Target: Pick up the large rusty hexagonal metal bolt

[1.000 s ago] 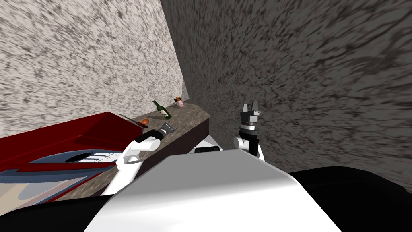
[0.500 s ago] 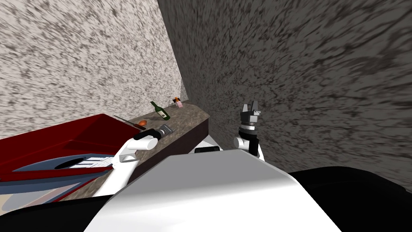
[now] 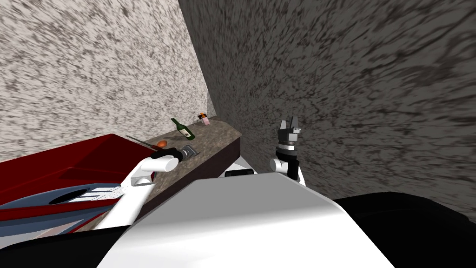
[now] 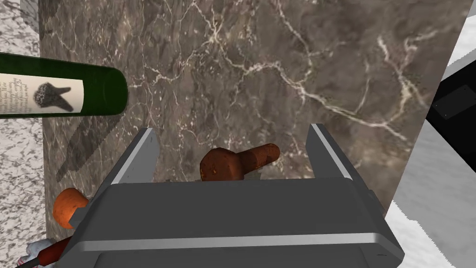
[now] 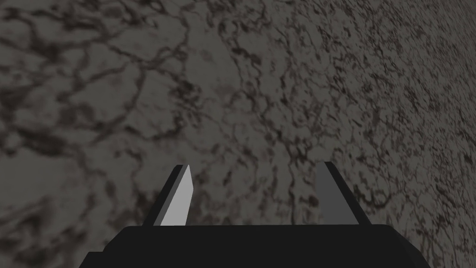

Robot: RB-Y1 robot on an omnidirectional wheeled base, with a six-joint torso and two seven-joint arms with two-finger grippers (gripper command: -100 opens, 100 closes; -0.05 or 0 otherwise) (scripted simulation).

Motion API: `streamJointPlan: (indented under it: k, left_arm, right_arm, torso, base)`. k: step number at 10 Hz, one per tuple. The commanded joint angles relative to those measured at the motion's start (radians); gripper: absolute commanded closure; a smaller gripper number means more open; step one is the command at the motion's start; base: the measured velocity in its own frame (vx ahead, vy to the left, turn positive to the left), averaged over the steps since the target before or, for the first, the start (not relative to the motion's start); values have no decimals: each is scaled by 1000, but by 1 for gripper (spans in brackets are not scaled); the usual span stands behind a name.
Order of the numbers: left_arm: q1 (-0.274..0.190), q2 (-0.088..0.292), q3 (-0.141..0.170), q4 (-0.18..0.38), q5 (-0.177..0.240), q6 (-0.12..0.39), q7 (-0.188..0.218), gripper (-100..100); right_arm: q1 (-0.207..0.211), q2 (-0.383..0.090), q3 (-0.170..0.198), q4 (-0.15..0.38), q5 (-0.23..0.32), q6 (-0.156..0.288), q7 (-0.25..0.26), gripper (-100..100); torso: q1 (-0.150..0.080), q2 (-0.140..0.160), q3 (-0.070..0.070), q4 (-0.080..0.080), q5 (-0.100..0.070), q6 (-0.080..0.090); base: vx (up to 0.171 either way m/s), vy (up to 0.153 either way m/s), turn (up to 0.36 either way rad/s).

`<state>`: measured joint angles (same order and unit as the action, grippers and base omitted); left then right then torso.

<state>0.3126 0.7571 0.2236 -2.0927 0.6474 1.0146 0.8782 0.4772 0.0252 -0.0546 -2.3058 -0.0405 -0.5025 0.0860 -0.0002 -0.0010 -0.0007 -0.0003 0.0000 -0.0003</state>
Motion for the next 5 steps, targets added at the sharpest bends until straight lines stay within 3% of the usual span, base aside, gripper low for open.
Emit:
streamJointPlan:
  k: [1,2,5]
  left_arm:
    - [-9,32,11,13,24,50,35,-100]
    - [-9,32,11,13,24,67,35,-100]
    - [-23,87,31,30,68,161,89,-100]
  right_arm:
    - [0,0,0,0,0,0,0,0]
    - [0,0,0,0,0,0,0,0]
    - [0,0,0,0,0,0,0,0]
  torso:
    - [0,0,0,0,0,0]
    - [0,0,0,0,0,0]
    - [0,0,0,0,0,0]
  base:
    - [23,-3,-73]
    - [18,-1,-16]
    - [20,-1,-49]
